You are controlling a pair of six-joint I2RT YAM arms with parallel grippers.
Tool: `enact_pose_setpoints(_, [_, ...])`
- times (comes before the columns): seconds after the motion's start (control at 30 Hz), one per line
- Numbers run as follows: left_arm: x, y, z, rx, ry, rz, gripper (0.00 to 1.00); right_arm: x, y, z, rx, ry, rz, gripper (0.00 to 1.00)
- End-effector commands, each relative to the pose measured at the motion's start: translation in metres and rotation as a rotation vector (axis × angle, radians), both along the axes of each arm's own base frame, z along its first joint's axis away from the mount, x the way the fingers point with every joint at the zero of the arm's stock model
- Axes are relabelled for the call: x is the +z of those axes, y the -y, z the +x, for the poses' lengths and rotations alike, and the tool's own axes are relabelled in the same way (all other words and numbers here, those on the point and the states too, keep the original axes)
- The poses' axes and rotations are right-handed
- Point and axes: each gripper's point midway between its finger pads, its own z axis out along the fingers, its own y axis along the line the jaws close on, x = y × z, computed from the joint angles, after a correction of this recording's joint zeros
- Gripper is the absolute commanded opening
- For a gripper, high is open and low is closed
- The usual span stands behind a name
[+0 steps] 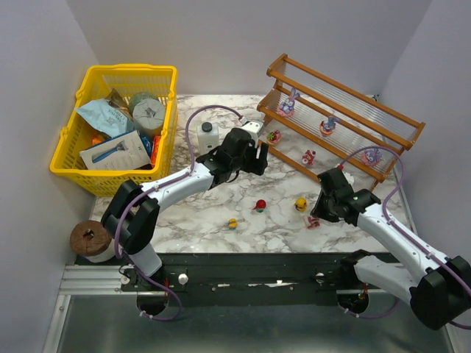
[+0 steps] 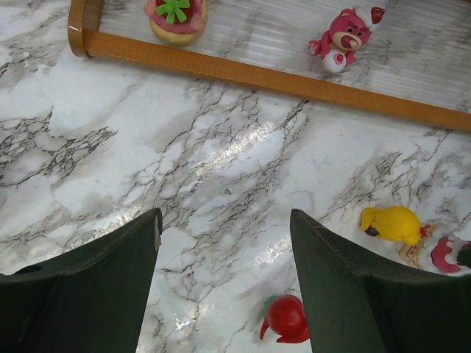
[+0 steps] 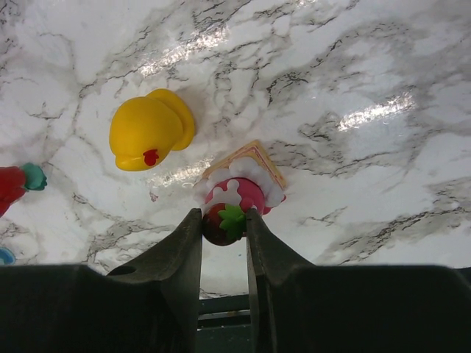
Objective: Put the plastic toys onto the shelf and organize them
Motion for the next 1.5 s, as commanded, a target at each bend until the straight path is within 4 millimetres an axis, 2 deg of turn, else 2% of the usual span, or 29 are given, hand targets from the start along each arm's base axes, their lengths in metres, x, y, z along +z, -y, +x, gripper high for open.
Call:
enact_pose_setpoints(0.0, [0.02, -0.004, -0.002, 0.0, 0.039, -0.027, 0.79, 0.004, 0.019, -0.007, -0.086, -0.021, -0.07, 0.01])
enact_pose_setpoints(0.37, [0.036, -0.016, -0.011, 0.03, 0.026, -0.03, 0.79, 0.042, 0.035, 0.018, -0.307, 0.122, -0.086, 0.01])
enact_pose_setpoints(0.6, [0.04, -0.027, -0.022, 0.04, 0.025, -0.036, 0.79, 0.058, 0.044, 0.037, -0.461, 0.196, -0.095, 0.01])
enact_pose_setpoints(0.83, [0.044, -0.036, -0.03, 0.045, 0.025, -0.039, 0.79, 0.07, 0.062, 0.057, -0.6, 0.264, -0.155, 0.01])
enact_pose_setpoints(1.2, [0.042, -0.043, -0.041, 0.041, 0.013, -0.054, 0.79, 0.071, 0.091, 0.074, -0.806, 0.313, -0.167, 0.01])
enact_pose_setpoints(1.4, [0.041, -0.045, -0.045, 0.039, 0.007, -0.056, 0.79, 0.066, 0.1, 0.076, -0.897, 0.366, -0.12, 0.01])
enact_pose_setpoints(1.47, [0.04, -0.047, -0.046, 0.039, 0.007, -0.054, 0.79, 0.059, 0.104, 0.072, -0.93, 0.367, -0.122, 0.01])
